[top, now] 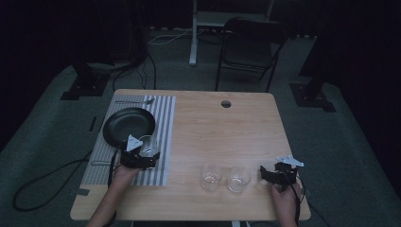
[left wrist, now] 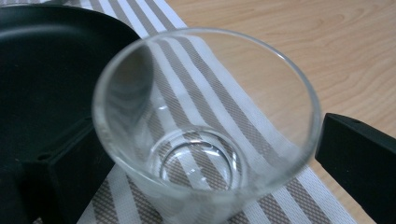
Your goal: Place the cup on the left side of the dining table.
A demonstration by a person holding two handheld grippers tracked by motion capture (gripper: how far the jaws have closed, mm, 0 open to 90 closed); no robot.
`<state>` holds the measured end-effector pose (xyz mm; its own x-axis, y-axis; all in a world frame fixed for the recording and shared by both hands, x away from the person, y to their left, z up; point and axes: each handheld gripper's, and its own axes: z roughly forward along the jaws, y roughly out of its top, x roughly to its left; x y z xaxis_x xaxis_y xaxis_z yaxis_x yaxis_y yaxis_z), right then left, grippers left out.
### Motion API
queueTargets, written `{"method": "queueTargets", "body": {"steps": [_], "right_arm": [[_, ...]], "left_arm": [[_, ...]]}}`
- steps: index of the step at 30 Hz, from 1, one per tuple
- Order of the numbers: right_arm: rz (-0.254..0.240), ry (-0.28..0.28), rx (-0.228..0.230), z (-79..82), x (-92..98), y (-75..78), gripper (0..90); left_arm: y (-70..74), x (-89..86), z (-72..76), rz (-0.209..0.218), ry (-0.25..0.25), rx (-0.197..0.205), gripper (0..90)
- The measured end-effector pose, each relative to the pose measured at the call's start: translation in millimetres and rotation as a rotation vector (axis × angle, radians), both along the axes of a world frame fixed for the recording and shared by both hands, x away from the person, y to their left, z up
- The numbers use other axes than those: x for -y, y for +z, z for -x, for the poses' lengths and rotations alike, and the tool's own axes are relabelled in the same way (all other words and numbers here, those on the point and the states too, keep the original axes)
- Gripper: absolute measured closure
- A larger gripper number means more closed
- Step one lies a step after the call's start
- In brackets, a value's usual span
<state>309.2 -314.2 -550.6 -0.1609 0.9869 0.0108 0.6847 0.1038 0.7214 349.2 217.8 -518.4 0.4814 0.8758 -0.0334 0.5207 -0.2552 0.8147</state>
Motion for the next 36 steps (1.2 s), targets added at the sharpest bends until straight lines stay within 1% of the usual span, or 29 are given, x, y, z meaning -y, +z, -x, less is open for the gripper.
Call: {"method": "queueTargets", "body": {"steps": [2, 5, 6, 9, 13, 15, 18, 20, 24, 26, 27, 28, 30, 34, 35, 36], "right_arm": [[0.0, 0.0, 0.0, 0.0, 0.0, 0.0, 11.8], [0.0, 0.0, 0.0, 0.0, 0.0, 0.0, 11.8], [0.0, 0.0, 0.0, 0.0, 0.0, 0.0, 11.8], [0.0, 0.0, 0.0, 0.0, 0.0, 0.0, 11.8], [0.001, 0.0, -0.001, 0.0, 0.0, 0.1, 11.8], [0.001, 0.0, 0.0, 0.0, 0.1, 0.1, 11.8], [0.001, 0.0, -0.001, 0.0, 0.1, 0.1, 11.8], [0.001, 0.001, 0.0, 0.0, 0.1, 0.1, 11.8], [0.001, 0.0, -0.001, 0.0, 0.1, 0.1, 11.8], [-0.001, -0.001, -0.001, 0.0, -0.1, 0.1, 11.8], [-0.001, -0.001, -0.001, 0.0, -0.1, 0.1, 11.8], [-0.001, -0.001, -0.001, 0.0, -0.1, 0.1, 11.8], [-0.001, -0.001, -0.001, 0.0, -0.1, 0.1, 11.8], [-0.001, -0.001, -0.001, 0.0, -0.1, 0.1, 11.8], [-0.001, -0.001, -0.001, 0.0, -0.1, 0.1, 11.8], [-0.001, -0.001, -0.001, 0.0, -0.1, 0.1, 11.8]], "left_arm": [[0.4, 0.3, 2.2, -0.016, 0.015, -0.001, 0.1], [0.9, 0.0, 3.9, -0.022, 0.021, -0.013, 0.1], [2.0, -0.6, 8.2, -0.04, 0.047, -0.005, 0.1], [3.2, -2.4, 12.9, -0.042, 0.072, -0.006, 0.1], [2.5, -6.8, 19.4, -0.034, 0.084, -0.015, 0.1], [1.2, -9.3, 22.4, -0.05, 0.092, -0.019, 0.1], [-0.4, -15.0, 26.3, -0.045, 0.105, -0.032, 0.1], [-0.8, -18.8, 29.7, -0.042, 0.121, -0.03, 0.1], [-1.4, -23.7, 34.3, -0.046, 0.129, -0.033, 0.1], [-2.2, -26.5, 37.9, -0.051, 0.138, -0.045, 0.1], [-2.4, -27.6, 39.0, -0.049, 0.135, -0.05, 0.1], [-2.9, -29.1, 40.4, -0.058, 0.138, -0.06, 0.1], [-3.7, -31.0, 43.0, -0.062, 0.145, -0.065, 0.1], [-8.4, -38.5, 48.4, -0.066, 0.177, -0.083, 0.1], [-9.1, -40.1, 49.4, -0.061, 0.175, -0.088, 0.1], [-10.1, -41.9, 50.8, -0.067, 0.184, -0.093, 0.1]]}}
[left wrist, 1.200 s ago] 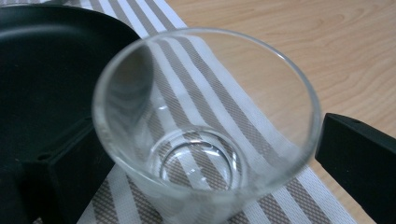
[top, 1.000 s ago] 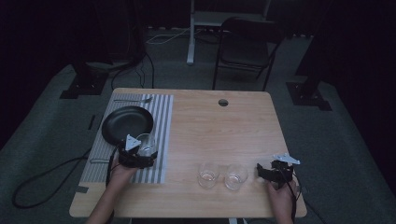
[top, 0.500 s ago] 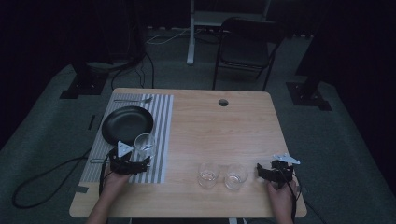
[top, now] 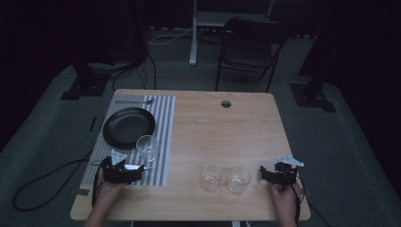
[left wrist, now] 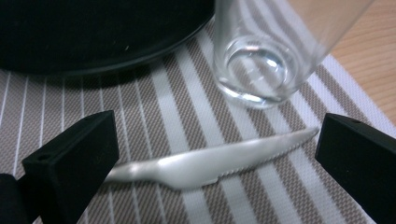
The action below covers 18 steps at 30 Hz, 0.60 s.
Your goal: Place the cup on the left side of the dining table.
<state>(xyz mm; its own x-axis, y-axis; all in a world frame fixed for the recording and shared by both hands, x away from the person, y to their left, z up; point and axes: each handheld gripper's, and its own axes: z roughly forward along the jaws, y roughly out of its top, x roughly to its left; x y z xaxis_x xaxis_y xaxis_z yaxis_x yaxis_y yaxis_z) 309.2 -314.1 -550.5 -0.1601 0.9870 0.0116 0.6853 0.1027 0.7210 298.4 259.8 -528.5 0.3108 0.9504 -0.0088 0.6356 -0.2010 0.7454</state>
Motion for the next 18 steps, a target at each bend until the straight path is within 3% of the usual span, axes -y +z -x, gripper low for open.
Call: {"method": "queueTargets", "body": {"steps": [5, 12, 15, 18], "right_arm": [[0.0, 0.0, 0.0, 0.0, 0.0, 0.0, 11.8], [0.0, 0.0, 0.0, 0.0, 0.0, 0.0, 11.8], [0.0, 0.0, 0.0, 0.0, 0.0, 0.0, 11.8], [0.0, 0.0, 0.0, 0.0, 0.0, 0.0, 11.8]], "left_arm": [[-3.2, -10.2, 8.9, -0.012, 0.034, -0.001, 0.1], [-7.8, -22.2, 15.0, -0.026, 0.062, -0.038, 0.1], [-9.3, -25.7, 19.6, -0.045, 0.079, -0.031, 0.1], [-9.1, -29.6, 22.8, -0.026, 0.094, -0.041, 0.1]]}}
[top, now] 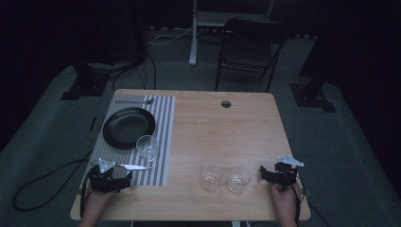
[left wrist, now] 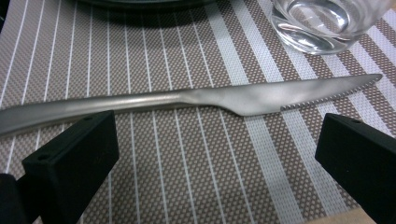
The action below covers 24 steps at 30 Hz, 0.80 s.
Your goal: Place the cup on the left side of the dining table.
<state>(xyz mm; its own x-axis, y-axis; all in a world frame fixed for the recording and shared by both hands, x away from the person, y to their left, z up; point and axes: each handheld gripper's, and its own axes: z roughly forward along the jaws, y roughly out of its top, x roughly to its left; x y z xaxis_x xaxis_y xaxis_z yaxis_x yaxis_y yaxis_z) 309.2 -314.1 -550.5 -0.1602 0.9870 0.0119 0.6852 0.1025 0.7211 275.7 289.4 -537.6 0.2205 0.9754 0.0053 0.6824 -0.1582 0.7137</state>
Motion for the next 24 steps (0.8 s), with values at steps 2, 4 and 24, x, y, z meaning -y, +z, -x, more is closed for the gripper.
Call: {"method": "queueTargets", "body": {"steps": [2, 4, 24], "right_arm": [[0.0, 0.0, 0.0, 0.0, 0.0, 0.0, 11.8], [0.0, 0.0, 0.0, 0.0, 0.0, 0.0, 11.8], [0.0, 0.0, 0.0, 0.0, 0.0, 0.0, 11.8]], "left_arm": [[0.4, -3.0, 1.8, 0.011, 0.018, 0.001, 0.1], [0.4, -5.9, 2.9, 0.012, 0.039, -0.003, 0.1], [-9.1, -8.7, 10.0, -0.012, 0.161, -0.033, 0.1]]}}
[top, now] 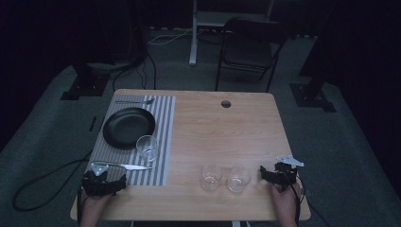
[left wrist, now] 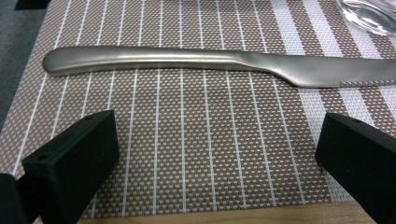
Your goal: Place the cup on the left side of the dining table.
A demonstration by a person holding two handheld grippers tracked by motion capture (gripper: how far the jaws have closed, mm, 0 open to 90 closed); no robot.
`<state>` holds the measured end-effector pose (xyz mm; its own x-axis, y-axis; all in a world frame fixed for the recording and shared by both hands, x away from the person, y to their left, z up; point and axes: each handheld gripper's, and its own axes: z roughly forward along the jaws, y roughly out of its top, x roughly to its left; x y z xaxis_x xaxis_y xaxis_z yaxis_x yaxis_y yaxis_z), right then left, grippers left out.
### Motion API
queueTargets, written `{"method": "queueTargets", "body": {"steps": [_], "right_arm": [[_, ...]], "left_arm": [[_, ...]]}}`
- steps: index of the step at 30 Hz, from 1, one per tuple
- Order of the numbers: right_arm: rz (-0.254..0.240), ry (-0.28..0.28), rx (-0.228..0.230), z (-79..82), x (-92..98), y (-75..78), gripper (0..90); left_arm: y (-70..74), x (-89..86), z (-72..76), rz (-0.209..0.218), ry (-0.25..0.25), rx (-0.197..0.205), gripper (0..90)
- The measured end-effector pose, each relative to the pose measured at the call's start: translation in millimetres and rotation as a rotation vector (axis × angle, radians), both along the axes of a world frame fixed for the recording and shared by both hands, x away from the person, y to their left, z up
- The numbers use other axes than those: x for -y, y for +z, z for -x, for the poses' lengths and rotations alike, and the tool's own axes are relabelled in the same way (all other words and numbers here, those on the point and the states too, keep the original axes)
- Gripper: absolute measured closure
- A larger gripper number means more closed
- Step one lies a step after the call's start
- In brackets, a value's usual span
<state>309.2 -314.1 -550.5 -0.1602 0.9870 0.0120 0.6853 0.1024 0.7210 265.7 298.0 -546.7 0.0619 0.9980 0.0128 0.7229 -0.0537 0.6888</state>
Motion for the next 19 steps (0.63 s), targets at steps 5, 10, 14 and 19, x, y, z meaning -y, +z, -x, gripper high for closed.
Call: {"method": "queueTargets", "body": {"steps": [5, 10, 14, 19], "right_arm": [[0.0, 0.0, 0.0, 0.0, 0.0, 0.0, 11.8], [0.0, 0.0, 0.0, 0.0, 0.0, 0.0, 11.8], [0.0, 0.0, 0.0, 0.0, 0.0, 0.0, 11.8], [0.0, 0.0, 0.0, 0.0, 0.0, 0.0, 11.8]], "left_arm": [[0.2, -0.4, 0.7, 0.002, -0.002, -0.003, 0.1], [0.2, -1.9, 1.3, -0.001, -0.02, -0.003, 0.1], [0.2, -2.2, 1.0, 0.0, -0.024, -0.004, 0.2], [0.1, -2.7, 0.7, 0.0, -0.029, -0.004, 0.1]]}}
